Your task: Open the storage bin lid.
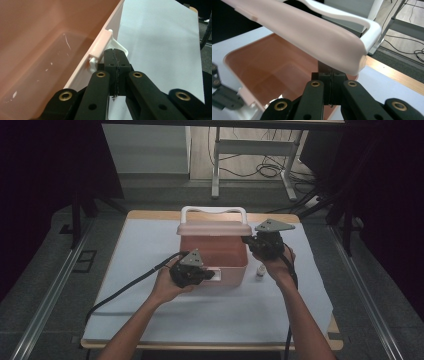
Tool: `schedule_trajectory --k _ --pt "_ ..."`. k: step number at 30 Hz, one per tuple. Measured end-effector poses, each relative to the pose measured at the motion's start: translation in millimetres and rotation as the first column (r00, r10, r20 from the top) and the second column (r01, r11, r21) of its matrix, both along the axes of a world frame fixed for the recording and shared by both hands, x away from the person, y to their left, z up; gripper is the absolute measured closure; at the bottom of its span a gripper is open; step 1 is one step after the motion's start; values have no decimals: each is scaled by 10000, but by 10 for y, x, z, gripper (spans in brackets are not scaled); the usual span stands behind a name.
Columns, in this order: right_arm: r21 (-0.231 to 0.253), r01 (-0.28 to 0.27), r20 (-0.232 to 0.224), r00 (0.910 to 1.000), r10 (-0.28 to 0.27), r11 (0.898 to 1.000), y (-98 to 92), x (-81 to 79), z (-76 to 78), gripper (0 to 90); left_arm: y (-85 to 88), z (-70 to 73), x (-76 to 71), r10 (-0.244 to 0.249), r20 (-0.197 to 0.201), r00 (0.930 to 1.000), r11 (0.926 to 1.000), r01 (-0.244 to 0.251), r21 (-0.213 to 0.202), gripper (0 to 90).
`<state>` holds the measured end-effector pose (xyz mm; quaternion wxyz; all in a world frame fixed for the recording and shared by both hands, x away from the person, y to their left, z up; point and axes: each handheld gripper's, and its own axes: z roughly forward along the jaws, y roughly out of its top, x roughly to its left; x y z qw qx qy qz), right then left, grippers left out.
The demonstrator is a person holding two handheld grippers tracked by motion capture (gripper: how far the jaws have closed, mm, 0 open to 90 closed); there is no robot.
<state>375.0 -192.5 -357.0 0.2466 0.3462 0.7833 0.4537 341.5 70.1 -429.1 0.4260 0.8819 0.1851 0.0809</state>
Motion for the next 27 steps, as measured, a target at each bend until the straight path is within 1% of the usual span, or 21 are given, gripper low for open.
schedule_trajectory --k 2,7,11,15,19,20,22,24,26,27 --pt "89 61 -25 10000 -60 9999 -11 42 24 900 1 -9 1 6 -17 10000 10000 -6 -64 900" --pt "211 130 -53 9999 -129 9997 -35 102 74 900 3 -4 7 -44 -8 10000 10000 44 -36 900" --pt "219 183 -70 9998 -181 9996 -37 148 101 900 4 1 11 -101 35 9999 9999 101 51 900" --pt "287 227 -151 9996 -223 9993 -21 236 128 900 4 2 14 -106 1 9999 9999 106 36 900" --pt "276 323 -206 9993 -317 9991 -12 309 151 900 -11 -1 5 -6 -46 10000 9999 6 -103 900" --pt "249 347 -224 9992 -342 9991 -8 333 162 900 -11 0 7 -13 -72 10000 9999 12 -100 900" --pt "252 369 -241 9991 -363 9990 2 367 180 900 -2 14 22 -134 -21 9999 9998 134 132 900" --pt "203 393 -300 9988 -387 9990 14 407 199 900 -12 11 20 -73 -83 9999 10000 73 15 900" --pt "163 430 -332 9985 -425 9989 25 451 215 900 -7 14 25 -128 -63 9999 9999 129 84 900" --pt "138 447 -336 9985 -442 9989 31 470 220 900 -9 13 25 -114 -57 9999 9999 114 46 900"
